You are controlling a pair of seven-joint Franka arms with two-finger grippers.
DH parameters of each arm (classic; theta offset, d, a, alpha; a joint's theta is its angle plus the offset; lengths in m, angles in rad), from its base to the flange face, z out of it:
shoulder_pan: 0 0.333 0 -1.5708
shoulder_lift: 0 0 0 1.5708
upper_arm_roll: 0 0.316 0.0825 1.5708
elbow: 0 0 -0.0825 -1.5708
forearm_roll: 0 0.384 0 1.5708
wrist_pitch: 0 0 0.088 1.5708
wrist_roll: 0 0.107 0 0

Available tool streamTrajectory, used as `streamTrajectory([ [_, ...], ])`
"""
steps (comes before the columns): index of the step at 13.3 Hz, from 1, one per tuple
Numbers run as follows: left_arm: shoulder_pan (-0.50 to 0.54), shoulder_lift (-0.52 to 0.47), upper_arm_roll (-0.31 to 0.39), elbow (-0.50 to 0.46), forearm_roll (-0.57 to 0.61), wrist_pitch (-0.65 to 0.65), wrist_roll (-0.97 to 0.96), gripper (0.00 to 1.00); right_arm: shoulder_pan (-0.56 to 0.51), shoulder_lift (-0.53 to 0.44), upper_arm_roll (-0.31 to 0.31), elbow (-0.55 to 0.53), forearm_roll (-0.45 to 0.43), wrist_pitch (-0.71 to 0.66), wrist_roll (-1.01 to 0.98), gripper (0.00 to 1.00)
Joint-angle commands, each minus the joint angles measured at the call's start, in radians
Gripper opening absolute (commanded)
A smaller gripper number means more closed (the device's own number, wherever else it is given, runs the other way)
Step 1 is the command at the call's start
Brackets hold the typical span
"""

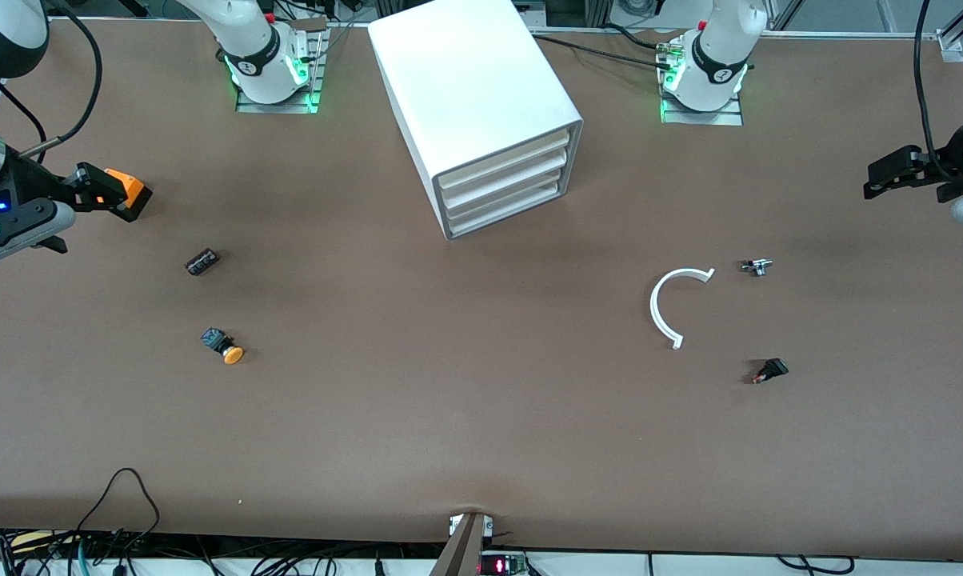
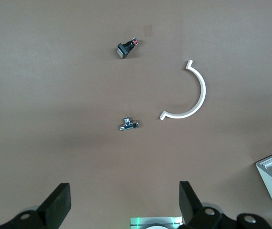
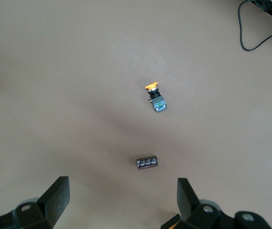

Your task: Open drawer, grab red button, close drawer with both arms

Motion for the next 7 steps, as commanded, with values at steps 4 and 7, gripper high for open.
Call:
streamTrajectory([
  [4,0.0,0.035,-0.005,0.06,0.028,-0.015,0.024,1.0,-0.015,-0.001,0.014,0.013,-0.004,-0.017,0.011,1.0],
  [7,-0.006,0.047,-0.006,0.049,0.014,-0.053,0.025,1.0,-0.015,-0.001,0.014,0.013,0.001,-0.016,0.014,1.0],
])
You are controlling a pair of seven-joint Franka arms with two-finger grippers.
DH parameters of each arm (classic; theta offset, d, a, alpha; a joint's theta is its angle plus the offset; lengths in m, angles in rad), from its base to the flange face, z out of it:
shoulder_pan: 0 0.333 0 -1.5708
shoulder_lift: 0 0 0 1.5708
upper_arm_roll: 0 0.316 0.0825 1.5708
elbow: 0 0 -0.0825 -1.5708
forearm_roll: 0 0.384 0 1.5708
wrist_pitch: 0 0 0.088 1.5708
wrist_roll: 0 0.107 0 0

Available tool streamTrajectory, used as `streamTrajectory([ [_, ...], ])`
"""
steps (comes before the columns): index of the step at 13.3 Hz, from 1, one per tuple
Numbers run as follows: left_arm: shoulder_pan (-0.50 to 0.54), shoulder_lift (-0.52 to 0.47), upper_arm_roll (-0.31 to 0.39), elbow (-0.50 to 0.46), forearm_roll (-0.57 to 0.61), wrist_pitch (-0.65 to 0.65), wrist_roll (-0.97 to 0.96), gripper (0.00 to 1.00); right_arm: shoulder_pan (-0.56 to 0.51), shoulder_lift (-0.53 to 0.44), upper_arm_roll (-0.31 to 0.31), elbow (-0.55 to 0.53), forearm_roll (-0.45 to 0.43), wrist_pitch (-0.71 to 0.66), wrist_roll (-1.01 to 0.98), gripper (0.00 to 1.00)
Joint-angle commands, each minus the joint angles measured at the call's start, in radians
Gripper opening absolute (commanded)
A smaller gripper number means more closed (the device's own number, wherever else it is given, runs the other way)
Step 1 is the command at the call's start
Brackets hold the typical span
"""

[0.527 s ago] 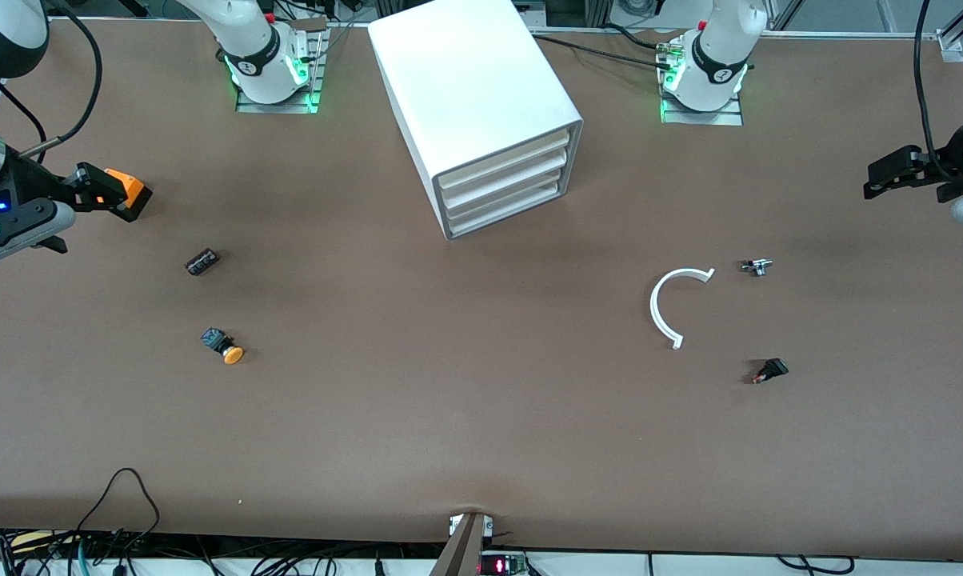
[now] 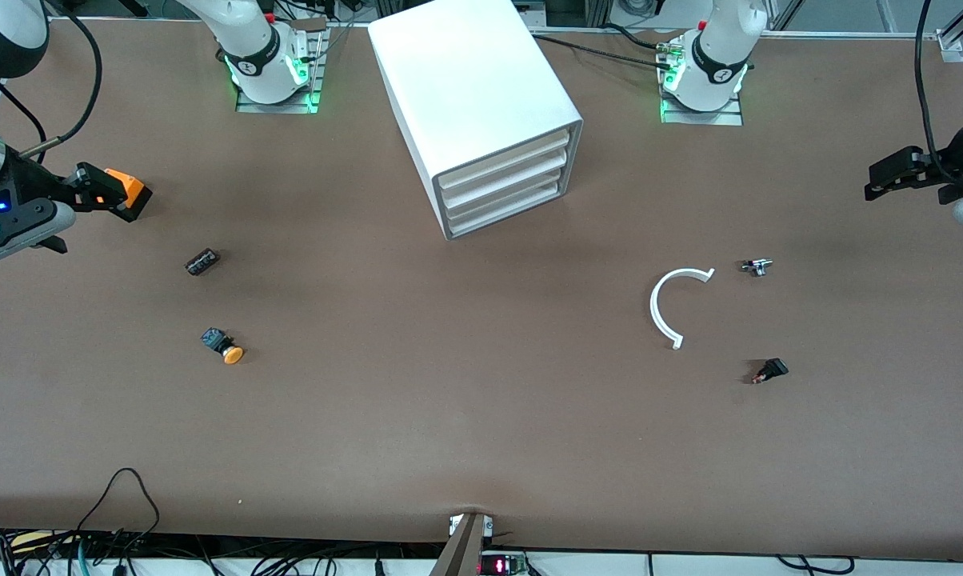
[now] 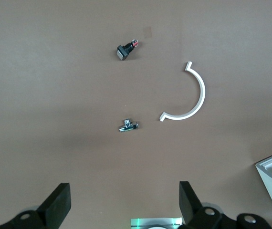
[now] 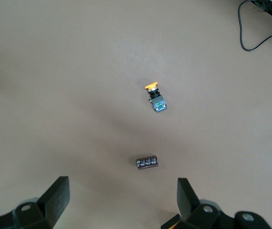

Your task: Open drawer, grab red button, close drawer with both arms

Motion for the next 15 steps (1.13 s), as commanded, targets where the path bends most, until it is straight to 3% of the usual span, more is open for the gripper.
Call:
streamTrajectory([
  [1,-0.005,0.039,-0.005,0.034,0.007,-0.061,0.025,1.0,-0.014,-0.003,0.014,0.013,0.001,-0.016,0.019,1.0],
  [6,-0.019,0.117,-0.011,0.022,-0.122,-0.111,0.035,1.0,-0.013,-0.003,0.017,0.013,0.018,-0.017,0.108,1.0],
  [11,-0.022,0.226,-0.009,-0.003,-0.369,-0.194,0.059,1.0,-0.013,-0.003,0.015,0.013,0.022,-0.017,0.112,1.0],
  [15,-0.026,0.295,-0.064,-0.02,-0.484,-0.197,0.061,1.0,-0.013,-0.003,0.017,0.013,0.022,-0.019,0.186,1.0],
])
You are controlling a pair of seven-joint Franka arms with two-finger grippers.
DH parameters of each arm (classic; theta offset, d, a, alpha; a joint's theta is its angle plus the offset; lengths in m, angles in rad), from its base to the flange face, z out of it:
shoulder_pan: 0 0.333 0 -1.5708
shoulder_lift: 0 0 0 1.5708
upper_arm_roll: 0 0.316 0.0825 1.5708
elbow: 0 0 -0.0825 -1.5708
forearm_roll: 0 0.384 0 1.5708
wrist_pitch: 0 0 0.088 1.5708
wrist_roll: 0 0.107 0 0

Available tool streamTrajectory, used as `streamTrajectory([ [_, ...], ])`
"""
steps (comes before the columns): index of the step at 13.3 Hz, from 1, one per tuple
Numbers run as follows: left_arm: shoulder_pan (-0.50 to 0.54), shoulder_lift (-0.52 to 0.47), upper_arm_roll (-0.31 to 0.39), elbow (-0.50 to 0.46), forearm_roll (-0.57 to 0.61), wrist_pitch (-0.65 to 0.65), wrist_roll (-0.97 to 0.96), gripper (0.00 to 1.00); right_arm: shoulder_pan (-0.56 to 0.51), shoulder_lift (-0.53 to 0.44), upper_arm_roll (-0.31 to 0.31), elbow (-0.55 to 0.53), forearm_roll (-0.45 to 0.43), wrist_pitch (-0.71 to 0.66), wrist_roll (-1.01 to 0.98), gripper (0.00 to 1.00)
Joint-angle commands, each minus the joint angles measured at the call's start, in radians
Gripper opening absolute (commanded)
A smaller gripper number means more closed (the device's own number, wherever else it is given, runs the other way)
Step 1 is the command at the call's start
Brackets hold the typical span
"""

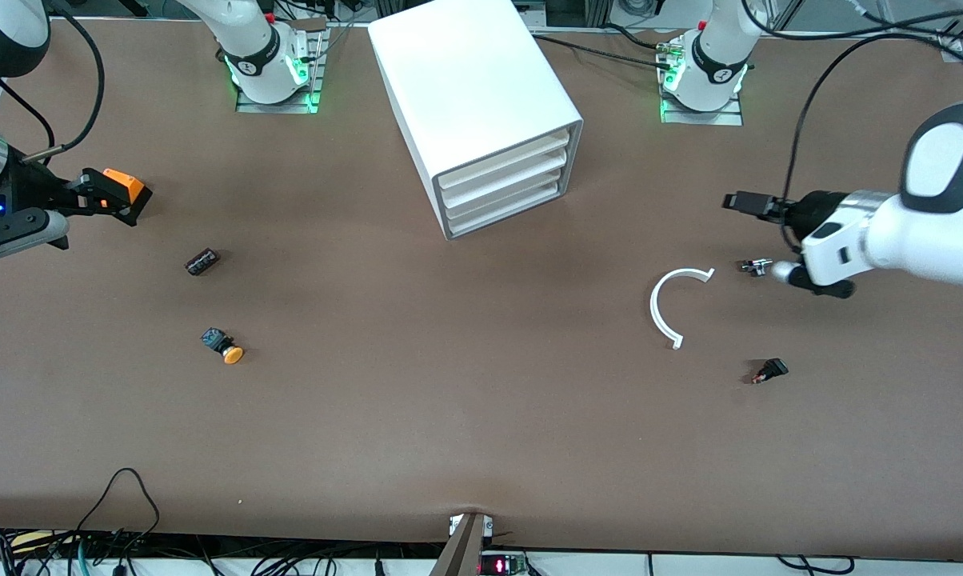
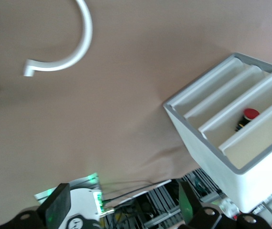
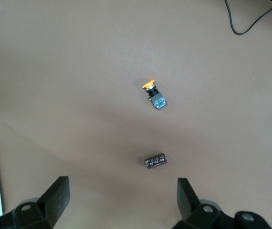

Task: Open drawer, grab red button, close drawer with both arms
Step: 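Reach the left gripper to the cabinet's lowest drawer handle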

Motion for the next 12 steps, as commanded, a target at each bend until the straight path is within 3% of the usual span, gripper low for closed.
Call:
streamTrajectory([
  [1,-0.004,0.034,-0.043,-0.003,-0.085,-0.02,0.02,1.0,-0.013,-0.003,0.013,0.013,0.015,-0.019,0.02,1.0],
  [5,-0.005,0.118,-0.109,-0.006,-0.258,-0.012,0.023,1.0,-0.016,0.0,0.01,0.014,0.016,-0.017,0.011,1.0],
  [7,-0.007,0.152,-0.164,-0.006,-0.283,0.03,0.04,1.0,-0.017,0.0,0.01,0.014,0.016,-0.016,0.011,1.0],
  [10,-0.008,0.185,-0.226,-0.09,-0.367,0.144,0.175,0.99,-0.016,0.0,0.01,0.014,0.015,-0.017,0.011,1.0],
  [12,-0.008,0.229,-0.258,-0.097,-0.384,0.182,0.277,0.99,-0.013,0.0,0.011,0.014,0.015,-0.017,0.009,1.0],
])
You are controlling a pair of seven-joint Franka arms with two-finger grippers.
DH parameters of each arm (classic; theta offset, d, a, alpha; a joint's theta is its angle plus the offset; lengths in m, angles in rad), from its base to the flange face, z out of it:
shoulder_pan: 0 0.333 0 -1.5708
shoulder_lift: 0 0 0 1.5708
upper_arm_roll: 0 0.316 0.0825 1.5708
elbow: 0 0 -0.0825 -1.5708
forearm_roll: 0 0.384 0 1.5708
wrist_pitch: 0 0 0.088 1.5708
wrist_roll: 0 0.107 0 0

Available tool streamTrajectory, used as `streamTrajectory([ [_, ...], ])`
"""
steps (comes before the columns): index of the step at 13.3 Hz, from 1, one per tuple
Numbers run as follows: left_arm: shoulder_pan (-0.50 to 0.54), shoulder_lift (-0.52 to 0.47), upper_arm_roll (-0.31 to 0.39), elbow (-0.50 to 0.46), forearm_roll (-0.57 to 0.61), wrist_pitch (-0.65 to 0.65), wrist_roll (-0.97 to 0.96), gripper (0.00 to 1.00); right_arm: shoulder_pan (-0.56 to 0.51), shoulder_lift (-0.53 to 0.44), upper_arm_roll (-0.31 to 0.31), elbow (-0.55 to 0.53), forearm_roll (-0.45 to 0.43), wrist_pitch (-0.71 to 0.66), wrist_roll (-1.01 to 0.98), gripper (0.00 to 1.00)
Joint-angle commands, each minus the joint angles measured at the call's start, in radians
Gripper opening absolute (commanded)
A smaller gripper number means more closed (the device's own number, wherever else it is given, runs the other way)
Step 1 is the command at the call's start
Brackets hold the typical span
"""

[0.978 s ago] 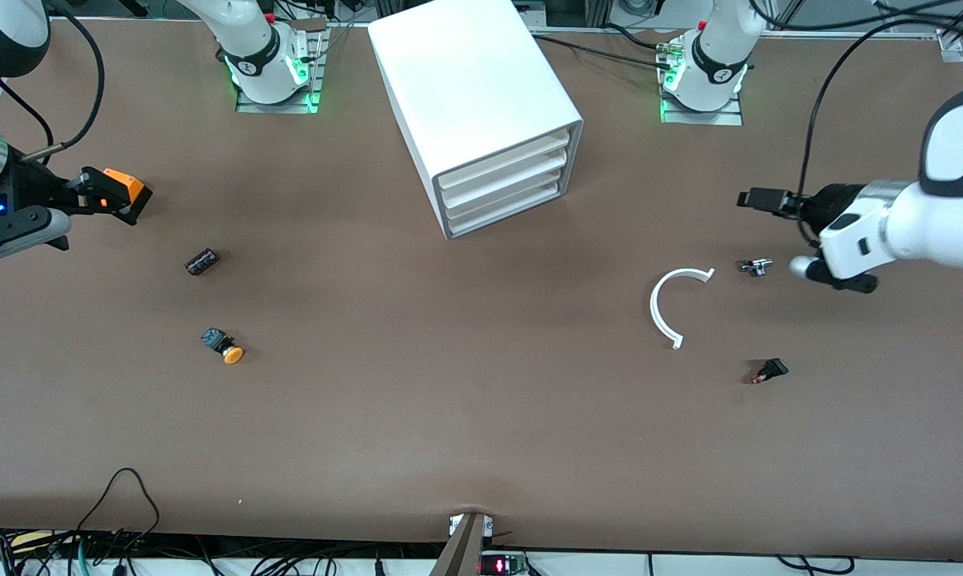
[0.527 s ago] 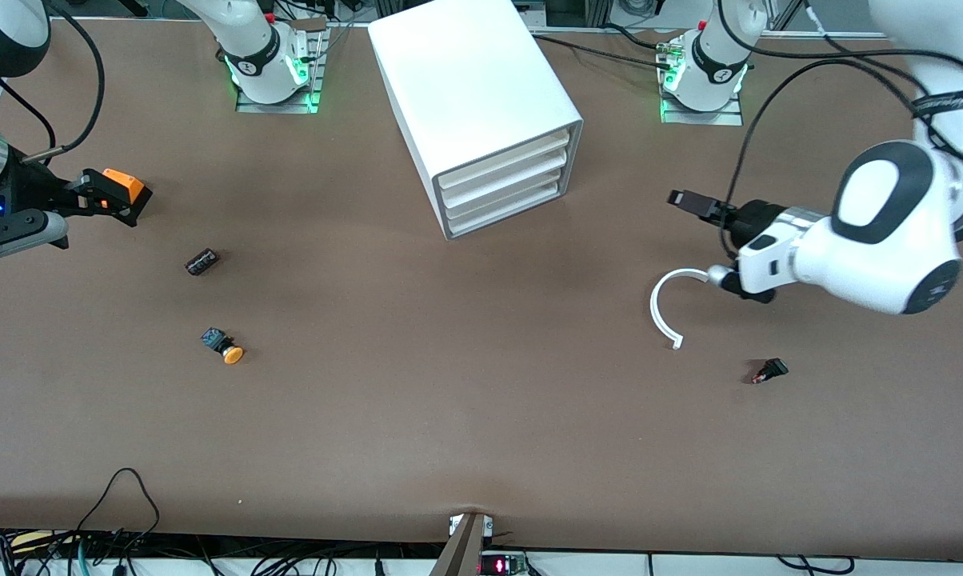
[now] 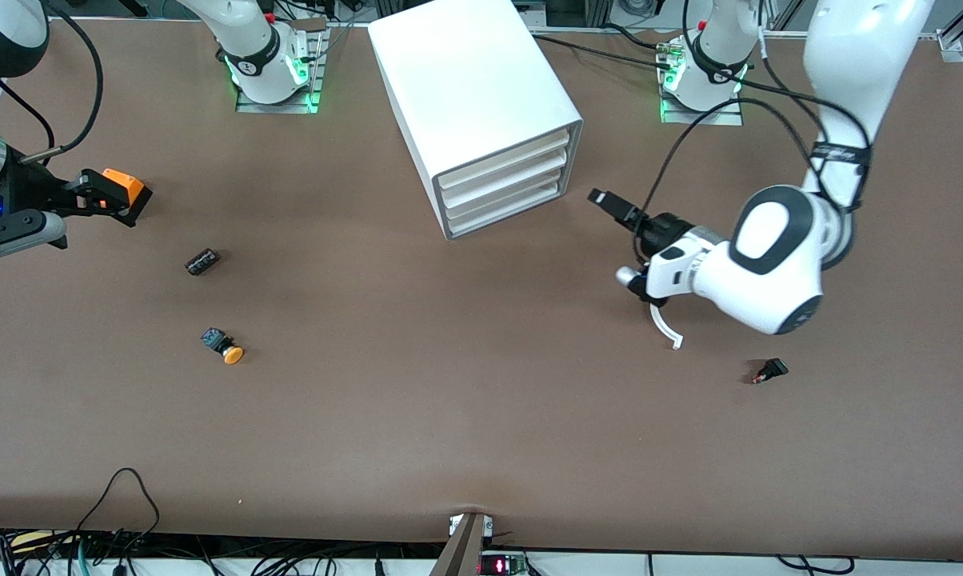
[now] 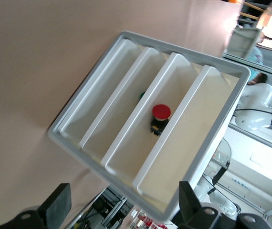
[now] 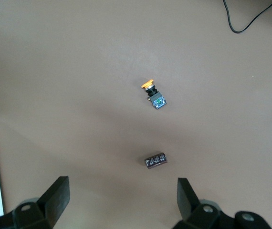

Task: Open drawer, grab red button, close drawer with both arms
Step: 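Reach the left gripper to the cabinet's lowest drawer handle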

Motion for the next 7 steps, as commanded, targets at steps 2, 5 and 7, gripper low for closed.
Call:
streamTrajectory([
  [2,0.009,0.076,-0.023,-0.027,-0.072,0.041,0.216,0.99,-0.007,0.0,0.013,0.014,0.012,-0.017,0.005,1.0],
  [5,0.011,0.1,-0.023,-0.127,-0.206,0.071,0.401,0.91,-0.007,0.0,0.013,0.014,0.013,-0.017,0.005,1.0],
  [7,0.008,0.116,-0.024,-0.165,-0.27,0.096,0.474,0.89,-0.007,0.0,0.013,0.014,0.012,-0.017,0.005,1.0],
])
